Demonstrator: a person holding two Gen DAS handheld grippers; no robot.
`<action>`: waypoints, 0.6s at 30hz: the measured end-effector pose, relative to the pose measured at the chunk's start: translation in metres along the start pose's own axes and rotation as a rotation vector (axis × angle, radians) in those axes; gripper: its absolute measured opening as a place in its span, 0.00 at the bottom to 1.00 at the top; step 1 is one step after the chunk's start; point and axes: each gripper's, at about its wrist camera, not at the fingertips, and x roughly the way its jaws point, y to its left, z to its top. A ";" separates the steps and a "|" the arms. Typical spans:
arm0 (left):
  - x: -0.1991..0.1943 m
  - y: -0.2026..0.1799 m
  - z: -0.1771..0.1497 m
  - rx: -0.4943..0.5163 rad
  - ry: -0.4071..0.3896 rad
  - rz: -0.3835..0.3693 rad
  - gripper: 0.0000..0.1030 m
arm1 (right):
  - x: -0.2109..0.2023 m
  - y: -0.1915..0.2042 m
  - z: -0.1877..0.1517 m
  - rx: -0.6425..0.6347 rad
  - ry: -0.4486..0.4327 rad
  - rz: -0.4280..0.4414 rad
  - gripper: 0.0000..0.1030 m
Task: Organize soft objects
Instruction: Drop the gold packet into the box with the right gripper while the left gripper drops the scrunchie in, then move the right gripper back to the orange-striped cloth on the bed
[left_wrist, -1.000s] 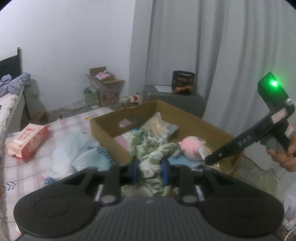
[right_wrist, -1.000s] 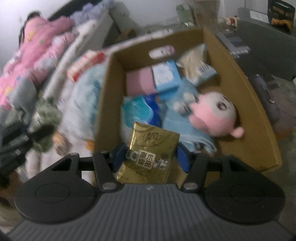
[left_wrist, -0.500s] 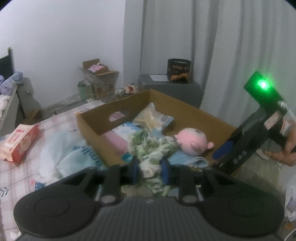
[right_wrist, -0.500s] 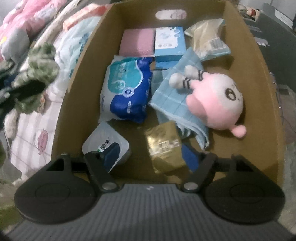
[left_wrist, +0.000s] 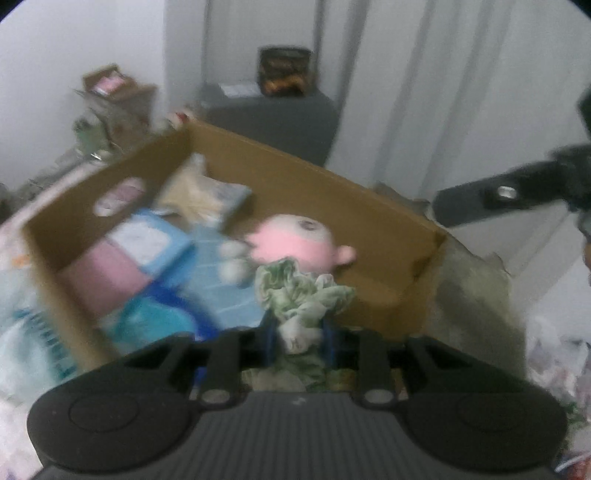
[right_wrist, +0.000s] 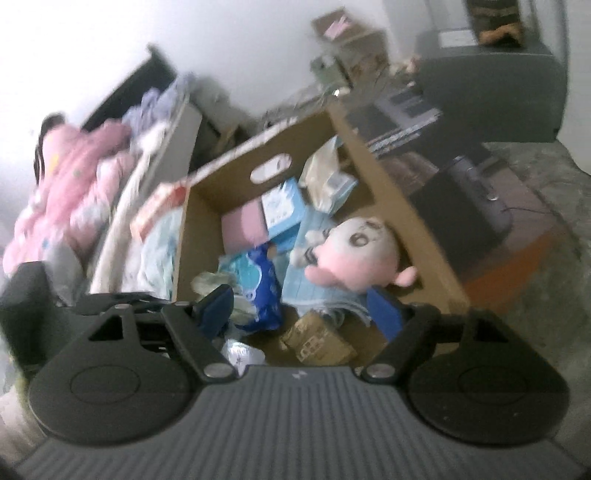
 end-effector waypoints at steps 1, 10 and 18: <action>0.009 -0.005 0.007 -0.002 0.017 -0.017 0.26 | -0.006 -0.004 -0.002 0.013 -0.014 0.002 0.78; 0.058 -0.022 0.027 -0.085 0.077 -0.109 0.65 | -0.030 -0.033 -0.023 0.098 -0.068 -0.013 0.78; 0.010 0.015 0.024 -0.170 0.002 -0.050 0.68 | -0.031 -0.027 -0.023 0.090 -0.085 0.003 0.78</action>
